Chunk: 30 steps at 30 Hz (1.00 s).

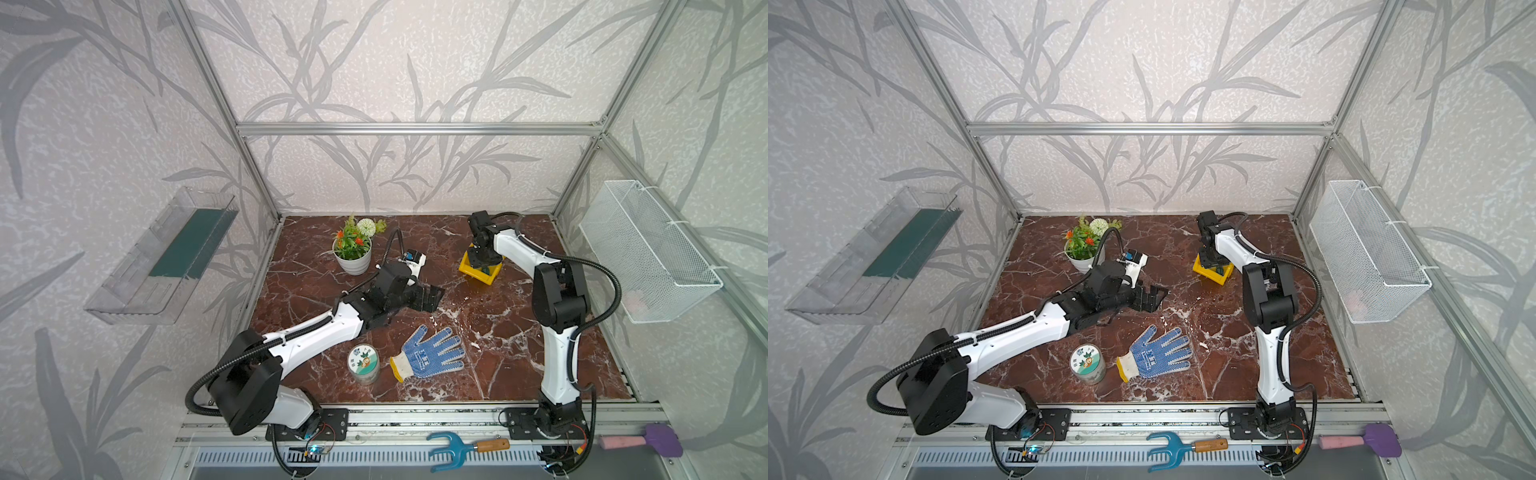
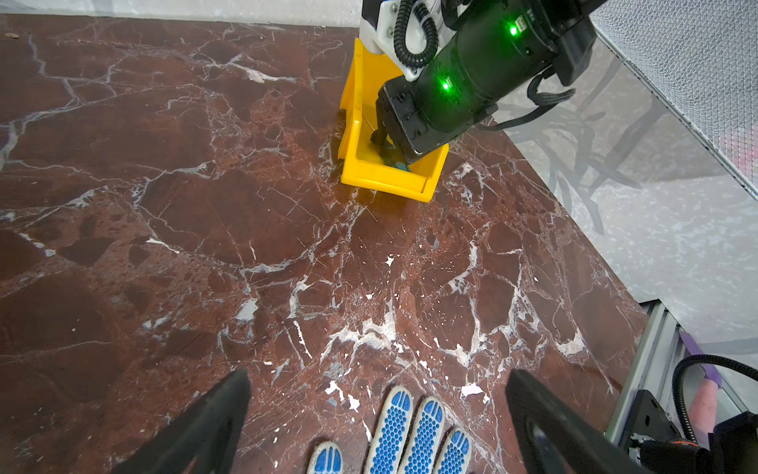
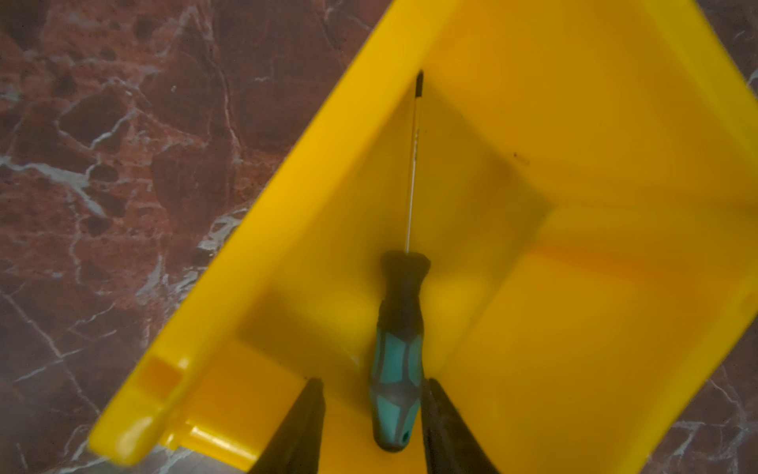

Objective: Put the screwdriver in the bin
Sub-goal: Place the screwdriver into the bin, then reset both arms

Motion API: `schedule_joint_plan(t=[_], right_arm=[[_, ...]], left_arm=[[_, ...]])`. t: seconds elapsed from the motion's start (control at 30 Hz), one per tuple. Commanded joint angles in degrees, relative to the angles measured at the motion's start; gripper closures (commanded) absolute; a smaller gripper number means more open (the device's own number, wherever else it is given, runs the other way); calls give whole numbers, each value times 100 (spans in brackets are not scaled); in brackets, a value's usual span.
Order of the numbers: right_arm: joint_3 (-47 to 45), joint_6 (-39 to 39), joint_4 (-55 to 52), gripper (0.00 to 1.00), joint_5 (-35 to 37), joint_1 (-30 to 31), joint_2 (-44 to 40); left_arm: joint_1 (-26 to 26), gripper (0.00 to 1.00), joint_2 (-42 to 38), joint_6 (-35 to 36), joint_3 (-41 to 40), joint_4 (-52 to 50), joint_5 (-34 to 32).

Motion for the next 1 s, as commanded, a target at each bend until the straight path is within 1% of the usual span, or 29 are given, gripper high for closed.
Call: schedule_joint_plan(t=[0.0, 0.13, 0.17, 0.3, 0.4, 0.53, 0.57, 0.67, 0.8, 0.93, 0.97], right_arm=[[113, -10, -231, 57, 118, 73, -363], [-27, 67, -178, 54, 113, 154, -841], [-102, 95, -140, 52, 97, 168, -978], [-707, 300, 269, 48, -78, 181, -1728], [-1353, 444, 793, 40, -288, 181, -2400], [-2501, 384, 1875, 28, -595, 189, -3362], [-2789, 431, 2162, 23, -571, 190, -3547], [-3619, 492, 2922, 11, -419, 190, -4095], [-4498, 336, 3572, 0, -25, 190, -4642], [-5175, 101, 4149, 1, 479, 190, -4940], [-5286, 82, 4208, 1, 594, 190, -4984]], left_arm=[[40, 1, -275, 6, -40, -88, -134], [73, 1, -442, 130, -28, -269, -386], [95, 1, -485, 167, -44, -326, -459], [199, 1, -779, 252, -118, -517, -976], [309, 1, -1095, 223, -257, -547, -1593], [675, 1, -1508, 229, -451, -479, -2070], [776, 1, -1582, 232, -500, -446, -2207], [1136, 1, -1797, 186, -689, -327, -2825], [1540, 1, -2068, 458, -1198, 125, -4023], [1841, 1, -2264, 866, -1814, 839, -5101], [1894, 1, -2287, 941, -1969, 1015, -5272]])
